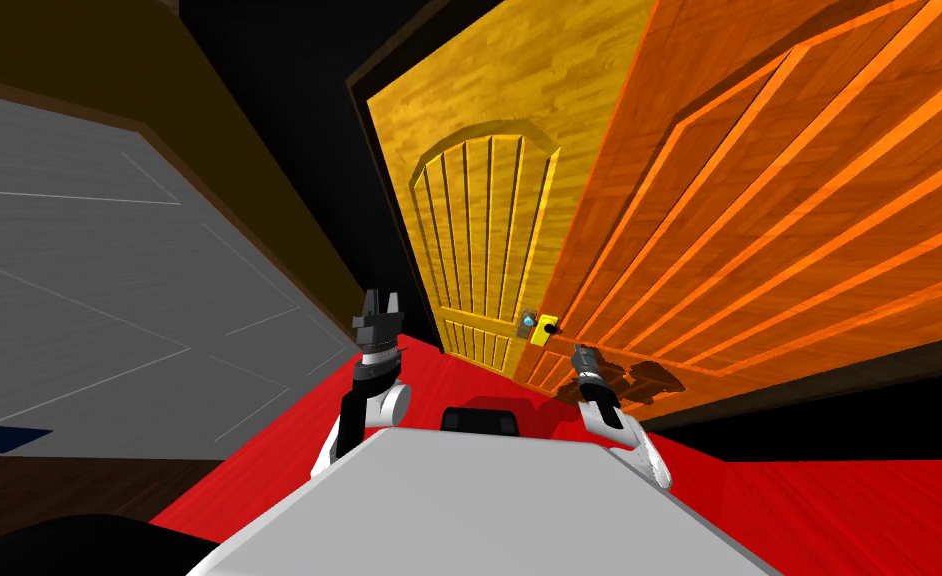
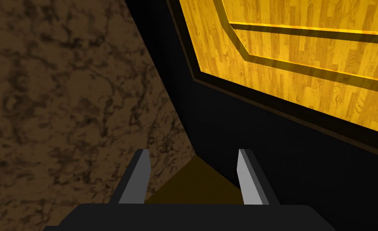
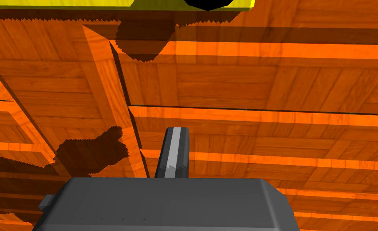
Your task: Pull the door open
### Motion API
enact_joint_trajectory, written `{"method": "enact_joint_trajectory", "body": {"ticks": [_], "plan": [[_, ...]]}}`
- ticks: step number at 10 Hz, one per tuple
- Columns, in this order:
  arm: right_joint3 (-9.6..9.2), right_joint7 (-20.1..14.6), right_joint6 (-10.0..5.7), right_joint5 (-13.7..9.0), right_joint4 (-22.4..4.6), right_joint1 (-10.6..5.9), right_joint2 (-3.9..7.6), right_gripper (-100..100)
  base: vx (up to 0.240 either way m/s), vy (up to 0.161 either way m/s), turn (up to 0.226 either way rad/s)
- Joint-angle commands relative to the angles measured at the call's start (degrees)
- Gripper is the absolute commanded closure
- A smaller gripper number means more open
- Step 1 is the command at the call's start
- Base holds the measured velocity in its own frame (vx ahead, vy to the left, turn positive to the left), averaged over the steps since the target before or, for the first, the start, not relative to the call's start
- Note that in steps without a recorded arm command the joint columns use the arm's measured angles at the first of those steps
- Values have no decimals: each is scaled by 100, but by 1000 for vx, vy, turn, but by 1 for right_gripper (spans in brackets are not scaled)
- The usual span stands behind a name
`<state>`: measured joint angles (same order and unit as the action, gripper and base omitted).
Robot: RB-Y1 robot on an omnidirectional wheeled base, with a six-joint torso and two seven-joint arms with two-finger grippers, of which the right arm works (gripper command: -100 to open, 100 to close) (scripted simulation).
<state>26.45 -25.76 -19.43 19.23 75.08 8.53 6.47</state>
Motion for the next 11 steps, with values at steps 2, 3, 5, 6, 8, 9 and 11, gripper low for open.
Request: {"method": "enact_joint_trajectory", "body": {"ticks": [2,3,5,6,8,9,11], "plan": [[-114,-103,35,38,137,24,-19,-100,-212,84,53],[-171,-142,50,56,192,22,-27,-100,-229,122,71],[-209,-163,49,63,231,37,-25,-100,-155,111,52],[-58,-159,93,40,189,124,37,-100,-30,-29,-190],[135,-129,145,10,127,208,108,-100,-3,-83,-156],[245,-103,177,-8,85,228,144,-100,80,-127,-121],[255,-84,184,-12,71,185,139,-100,166,-85,-6]]}}
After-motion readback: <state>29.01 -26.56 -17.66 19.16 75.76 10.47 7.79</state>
